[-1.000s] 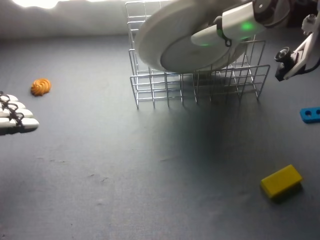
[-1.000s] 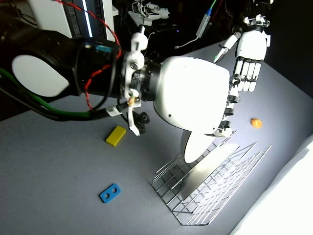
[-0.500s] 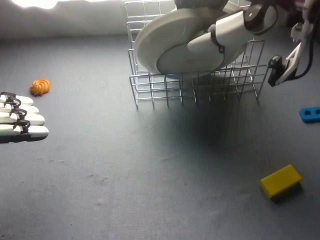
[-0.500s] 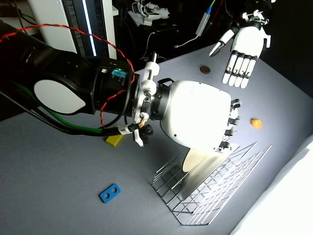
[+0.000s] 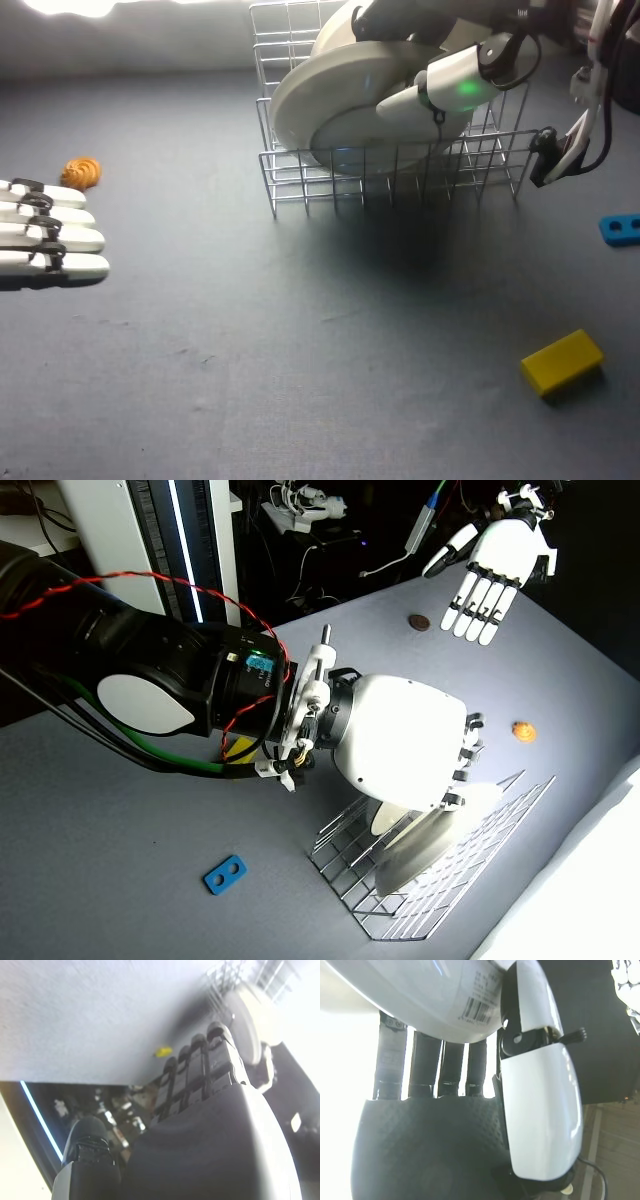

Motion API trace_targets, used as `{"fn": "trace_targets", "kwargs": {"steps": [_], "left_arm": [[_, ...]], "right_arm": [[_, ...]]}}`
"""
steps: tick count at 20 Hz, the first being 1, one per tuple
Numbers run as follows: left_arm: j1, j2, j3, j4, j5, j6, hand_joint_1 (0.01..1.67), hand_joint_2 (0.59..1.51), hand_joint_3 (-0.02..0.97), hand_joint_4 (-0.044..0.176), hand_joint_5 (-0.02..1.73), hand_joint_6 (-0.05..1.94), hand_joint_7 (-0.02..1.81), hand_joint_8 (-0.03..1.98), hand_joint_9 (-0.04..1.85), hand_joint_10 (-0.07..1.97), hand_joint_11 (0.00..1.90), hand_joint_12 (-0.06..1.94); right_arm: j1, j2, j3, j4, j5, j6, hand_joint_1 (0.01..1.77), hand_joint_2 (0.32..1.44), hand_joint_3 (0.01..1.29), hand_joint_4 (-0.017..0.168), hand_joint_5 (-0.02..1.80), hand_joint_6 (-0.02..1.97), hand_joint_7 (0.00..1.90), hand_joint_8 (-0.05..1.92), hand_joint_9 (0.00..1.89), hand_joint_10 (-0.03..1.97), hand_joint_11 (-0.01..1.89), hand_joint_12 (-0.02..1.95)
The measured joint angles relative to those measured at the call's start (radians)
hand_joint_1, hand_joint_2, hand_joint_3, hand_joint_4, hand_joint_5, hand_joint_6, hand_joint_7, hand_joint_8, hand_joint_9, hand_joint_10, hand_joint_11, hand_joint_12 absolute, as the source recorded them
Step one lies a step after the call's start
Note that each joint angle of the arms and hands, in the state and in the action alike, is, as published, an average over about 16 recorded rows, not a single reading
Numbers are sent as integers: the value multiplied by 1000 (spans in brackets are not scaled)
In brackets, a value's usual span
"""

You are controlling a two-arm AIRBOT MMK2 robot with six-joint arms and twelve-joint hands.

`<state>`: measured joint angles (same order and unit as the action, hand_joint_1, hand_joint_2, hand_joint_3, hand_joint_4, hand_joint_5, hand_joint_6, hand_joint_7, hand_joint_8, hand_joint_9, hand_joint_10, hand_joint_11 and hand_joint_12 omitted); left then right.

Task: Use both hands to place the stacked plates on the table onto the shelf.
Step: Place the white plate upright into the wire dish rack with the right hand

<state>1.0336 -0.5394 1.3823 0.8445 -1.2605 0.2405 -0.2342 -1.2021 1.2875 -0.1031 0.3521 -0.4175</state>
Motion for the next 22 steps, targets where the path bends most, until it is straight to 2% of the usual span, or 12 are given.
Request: {"fn": "trace_targets", "kwargs": {"steps": [3,9,14,18,22], "left_arm": [[-72,-19,13,69,4,-8,24,1189,10,0,22,8,20,9,22,11,18,5],[-285,-58,21,269,43,-36,24,1188,10,1,21,7,19,10,20,12,18,4],[-426,-79,18,408,90,-61,23,1187,8,2,22,7,19,10,19,12,17,5],[-482,-78,-8,455,115,-72,23,1186,8,2,21,7,19,10,19,12,16,4],[-475,-71,-31,443,131,-77,22,1187,8,3,20,7,21,10,20,12,15,4]], "right_arm": [[-10,-7,7,3,4,-2,1223,1014,10,-6,884,1051,1020,919,1301,12,834,1123],[-26,-13,12,6,12,-5,1217,1033,10,-3,868,1056,1001,934,1289,12,805,1121],[-34,-13,13,8,18,-8,1207,1048,10,-3,860,1052,1015,718,1256,12,764,1131],[-37,-12,13,8,27,-11,1192,1047,12,-4,857,857,1043,485,1213,12,729,1145],[-38,-10,12,8,36,-12,1173,1040,13,-4,866,606,1057,252,1149,12,676,1165]]}}
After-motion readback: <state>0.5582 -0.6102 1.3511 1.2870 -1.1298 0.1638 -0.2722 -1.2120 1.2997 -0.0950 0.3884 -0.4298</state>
